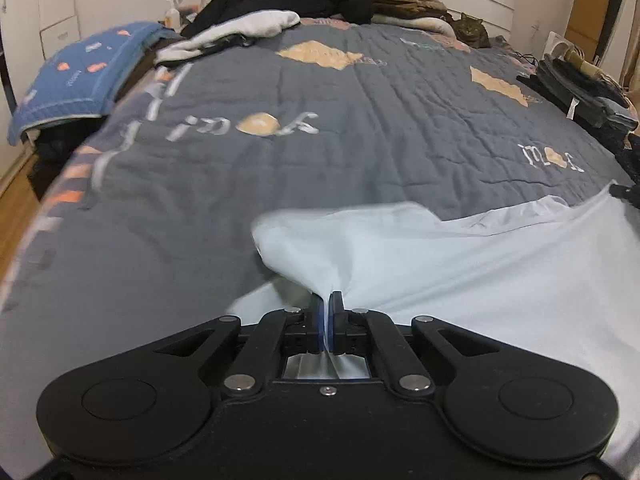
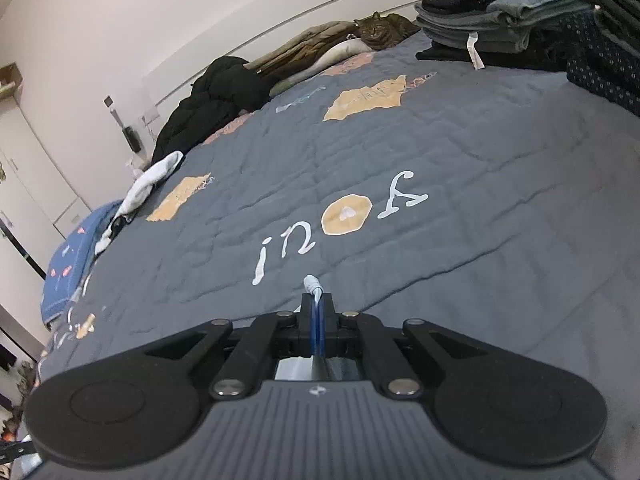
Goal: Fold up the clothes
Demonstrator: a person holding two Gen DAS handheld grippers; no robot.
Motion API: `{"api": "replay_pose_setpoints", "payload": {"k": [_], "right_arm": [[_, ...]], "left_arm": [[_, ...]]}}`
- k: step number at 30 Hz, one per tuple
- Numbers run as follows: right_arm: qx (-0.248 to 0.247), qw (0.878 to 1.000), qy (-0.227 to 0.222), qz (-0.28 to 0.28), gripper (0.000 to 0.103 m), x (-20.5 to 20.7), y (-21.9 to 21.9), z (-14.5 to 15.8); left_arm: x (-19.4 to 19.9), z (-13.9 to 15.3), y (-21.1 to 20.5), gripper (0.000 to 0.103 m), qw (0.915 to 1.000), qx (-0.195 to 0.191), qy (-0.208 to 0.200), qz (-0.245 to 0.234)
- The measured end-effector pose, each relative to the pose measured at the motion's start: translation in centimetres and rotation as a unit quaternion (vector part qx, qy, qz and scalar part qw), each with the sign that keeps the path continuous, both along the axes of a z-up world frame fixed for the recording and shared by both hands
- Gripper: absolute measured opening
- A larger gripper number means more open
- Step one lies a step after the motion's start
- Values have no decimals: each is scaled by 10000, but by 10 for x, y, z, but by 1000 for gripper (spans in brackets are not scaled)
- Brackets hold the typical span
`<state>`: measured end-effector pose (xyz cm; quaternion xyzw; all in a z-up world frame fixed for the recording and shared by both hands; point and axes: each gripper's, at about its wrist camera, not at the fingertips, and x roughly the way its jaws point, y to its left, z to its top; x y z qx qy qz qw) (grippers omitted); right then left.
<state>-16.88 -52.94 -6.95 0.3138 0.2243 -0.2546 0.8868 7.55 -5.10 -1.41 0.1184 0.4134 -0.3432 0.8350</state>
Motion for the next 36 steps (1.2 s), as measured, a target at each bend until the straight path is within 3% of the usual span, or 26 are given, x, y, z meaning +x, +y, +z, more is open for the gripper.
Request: {"api": "replay_pose_setpoints", "payload": {"k": [3,5,8,10,12,15,20,21,22,23,28,32,36], "right_arm": [[20,10000,-11,80,1,4,2,-1],[-113,9996,181,159,1,8,7,-3],[-283,9983,439,243,1,13,13,-6],[-277,9986,402,184,1,10,11,-5],[-292,9988,348,158,1,8,9,-3],[-312,9990,278,182,1,7,8,0],[-315,9988,170,330,2,8,9,3],[-311,9987,148,366,1,8,9,4],[-307,9986,126,402,1,9,8,5],[-301,9986,108,413,2,8,8,5],[-255,9990,-54,353,2,3,6,12],[-260,9985,-431,198,2,-3,4,22],[-480,9967,-648,75,2,-5,6,26]], "left_arm": [[0,12,10,7,9994,278,159,-136],[-1,12,7,25,9981,597,17,-126],[9,17,11,50,9992,280,-203,190],[20,18,5,54,9990,39,-345,272],[28,14,-10,54,9982,180,-575,62],[34,-1,-40,54,9931,499,-843,-640],[39,-34,-78,52,9787,1069,-656,-1626],[41,-39,-80,47,9765,1138,-558,-1742],[43,-44,-80,22,9760,1134,-448,-1806],[45,-43,-78,5,9765,1088,-407,-1817],[53,-16,-65,3,9839,604,-605,-1571],[62,13,-60,3,9888,69,-938,-1157],[68,5,-72,3,9902,180,-1004,-955]]}}
